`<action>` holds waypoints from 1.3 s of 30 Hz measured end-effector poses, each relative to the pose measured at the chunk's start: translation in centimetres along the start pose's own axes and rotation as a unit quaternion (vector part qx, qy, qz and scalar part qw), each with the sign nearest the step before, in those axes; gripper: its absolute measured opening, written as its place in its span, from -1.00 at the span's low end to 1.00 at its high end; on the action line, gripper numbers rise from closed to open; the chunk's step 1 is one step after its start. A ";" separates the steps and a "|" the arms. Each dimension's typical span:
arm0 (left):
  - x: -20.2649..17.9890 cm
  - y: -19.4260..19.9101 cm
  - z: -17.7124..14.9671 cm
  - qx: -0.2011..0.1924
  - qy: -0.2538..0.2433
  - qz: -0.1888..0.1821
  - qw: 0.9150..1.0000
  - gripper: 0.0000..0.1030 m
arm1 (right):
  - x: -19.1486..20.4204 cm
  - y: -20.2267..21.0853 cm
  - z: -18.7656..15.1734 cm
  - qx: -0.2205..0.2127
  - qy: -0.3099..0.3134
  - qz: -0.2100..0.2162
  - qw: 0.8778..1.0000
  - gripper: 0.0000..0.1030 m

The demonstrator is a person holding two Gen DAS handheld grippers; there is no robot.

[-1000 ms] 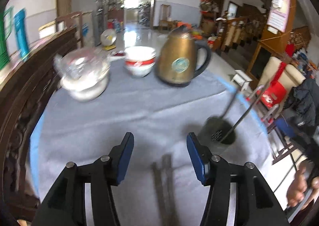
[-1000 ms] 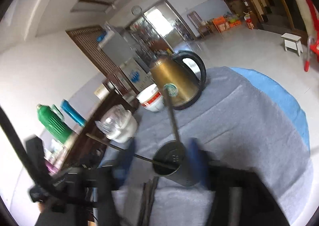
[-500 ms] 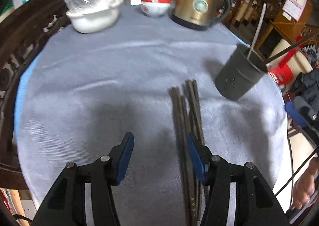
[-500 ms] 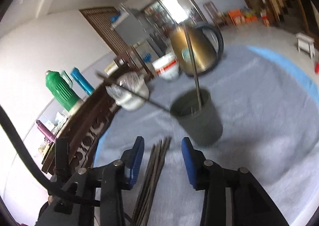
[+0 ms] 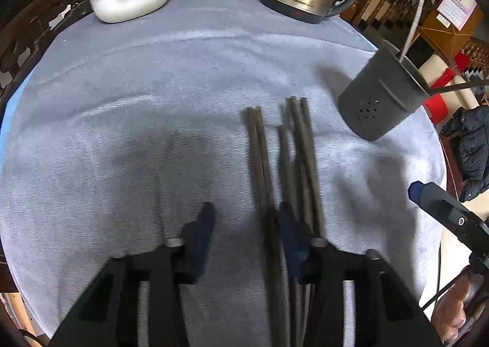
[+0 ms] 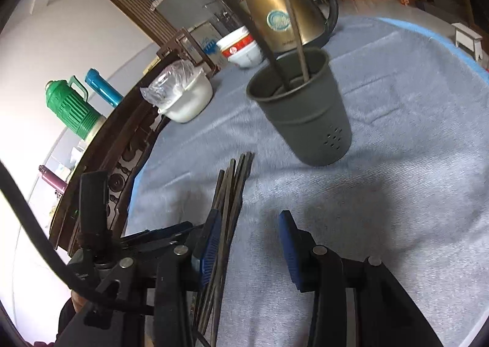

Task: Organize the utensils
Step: 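Move both open tools back down to the chopstick pile, then close the left tool on a chopstick while the right tool grasps another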

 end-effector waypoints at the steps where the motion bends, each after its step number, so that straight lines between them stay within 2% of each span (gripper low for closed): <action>1: 0.3 0.1 -0.1 0.000 0.001 0.001 1.000 -0.51 | 0.1 -0.6 -0.1 0.008 0.002 -0.004 1.000 -0.02; 2: 0.7 0.1 -0.3 -0.001 0.003 -0.001 1.000 -0.63 | 0.3 -1.3 -0.3 0.016 0.004 -0.008 1.000 0.00; 3: 1.0 0.2 -0.4 -0.002 0.008 -0.008 1.000 -0.64 | 0.6 -2.0 -0.5 0.024 0.008 -0.011 1.000 0.00; 8: 2.3 1.1 -1.1 -0.012 0.026 -0.038 0.999 -0.64 | 2.6 -5.6 -1.7 0.053 0.043 -0.032 0.997 0.00; 12: 2.9 1.6 -1.1 -0.021 0.032 -0.048 0.998 -0.64 | 3.1 -8.2 -2.3 0.065 0.068 -0.071 0.993 -0.02; 14: 3.3 1.6 -0.9 -0.022 0.035 -0.049 0.998 -0.64 | 2.8 -9.0 -2.7 0.072 0.076 -0.090 0.990 -0.31; 15: 3.5 1.4 -0.9 -0.021 0.036 -0.048 0.998 -0.64 | 2.5 -9.3 -2.9 0.073 0.079 -0.101 0.989 -0.35; 16: 3.6 1.3 -0.8 -0.020 0.036 -0.047 0.998 -0.64 | 2.4 -9.2 -2.8 0.066 0.084 -0.105 0.989 -0.51; 19: 4.0 0.5 -0.5 -0.015 0.043 -0.048 0.998 -0.64 | 2.0 -8.1 -2.5 0.056 0.087 -0.109 0.989 -0.77; 22: 4.1 0.3 -0.5 -0.019 0.047 -0.052 0.997 -0.67 | 0.5 -6.8 -1.8 0.048 0.085 -0.118 0.988 -0.80; 24: 4.1 0.1 -0.6 -0.020 0.048 -0.053 0.997 -0.70 | -0.9 -6.4 -1.4 0.055 0.063 -0.123 0.989 -0.80; 29: 3.2 -0.1 -0.7 -0.020 0.030 -0.036 0.999 -0.71 | -2.5 -5.7 -0.6 0.062 0.025 -0.117 0.991 -0.77; 36: 0.7 0.0 -0.9 -0.015 -0.006 -0.030 0.999 -0.71 | -1.0 -6.3 0.5 0.068 -0.018 -0.077 0.995 -0.72; 39: 1.7 0.0 -0.6 -0.006 0.013 -0.041 0.999 -0.71 | -0.5 -7.5 0.3 0.076 -0.009 -0.092 0.993 -0.72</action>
Point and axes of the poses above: each gripper's, at about its wrist camera, not at the fingertips, and y roughly against the way its jaws point, x to its left, z to its top, the point moved 10 cm from there along -y, roughly the way its jaws point, and after that the axes turned 15 degrees about -y, right-handed, at the moved point
